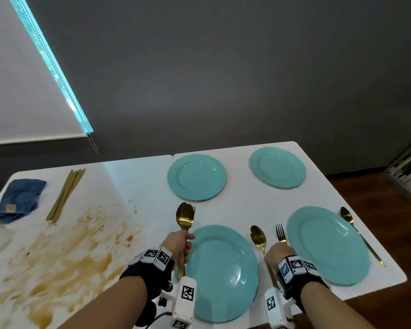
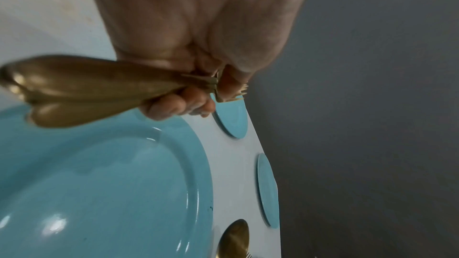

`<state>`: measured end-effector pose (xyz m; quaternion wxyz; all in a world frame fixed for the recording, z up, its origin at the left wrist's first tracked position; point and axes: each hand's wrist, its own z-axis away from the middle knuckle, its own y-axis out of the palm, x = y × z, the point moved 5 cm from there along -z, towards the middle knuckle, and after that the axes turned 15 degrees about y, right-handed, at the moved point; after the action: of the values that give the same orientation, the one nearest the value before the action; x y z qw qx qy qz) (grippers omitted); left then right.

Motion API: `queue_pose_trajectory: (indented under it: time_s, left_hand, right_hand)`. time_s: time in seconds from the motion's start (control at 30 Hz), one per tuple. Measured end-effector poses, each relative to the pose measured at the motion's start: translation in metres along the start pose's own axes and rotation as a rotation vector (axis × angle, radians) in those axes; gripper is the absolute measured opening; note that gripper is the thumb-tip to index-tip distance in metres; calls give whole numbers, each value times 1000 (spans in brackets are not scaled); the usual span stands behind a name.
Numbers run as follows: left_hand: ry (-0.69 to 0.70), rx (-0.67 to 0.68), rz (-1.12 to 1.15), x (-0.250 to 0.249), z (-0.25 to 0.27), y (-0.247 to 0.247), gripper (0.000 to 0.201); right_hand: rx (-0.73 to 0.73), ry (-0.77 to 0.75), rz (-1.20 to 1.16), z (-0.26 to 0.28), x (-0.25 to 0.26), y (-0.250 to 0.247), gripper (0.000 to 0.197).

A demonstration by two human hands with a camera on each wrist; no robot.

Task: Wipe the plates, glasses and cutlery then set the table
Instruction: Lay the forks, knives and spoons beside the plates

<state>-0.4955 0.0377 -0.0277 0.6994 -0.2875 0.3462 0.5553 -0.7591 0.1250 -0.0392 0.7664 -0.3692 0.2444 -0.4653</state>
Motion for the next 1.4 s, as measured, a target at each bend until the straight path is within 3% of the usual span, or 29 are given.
queue_pose_trajectory:
  time_s: [0.3,0.37,0.5,0.63,0.8,1.1,1.3,1.4]
  left_hand:
    - [7,-94,52,5,-6,19,22]
    - [8,-116,46,8,-5,20,21]
    - [12,-133,48,14,-3,21,20]
    - [21,-134,61,16,1,21,20]
    - [37,-111,111,20,4,20,21]
    - [49,46,11,17,11,12,18]
    - [85,73,17,14,17,-12,19]
    - [89,82,34,17,19,-25,21]
  right_hand:
    - [89,-88,15,-17,10,10,29]
    - [75,-96,63,-17,10,13,20]
    - [49,-96,90,-15,8,14,27]
    - [17,-87,85,-14,8,15,19]
    - [-13,-47,-11,-9,4,17,30]
    - [-25,-19,-58,-2,-1,17,24]
    - [-78,-18,-125,13,-4,9,26]
    - [-85,-6,-164,30,8,2,41]
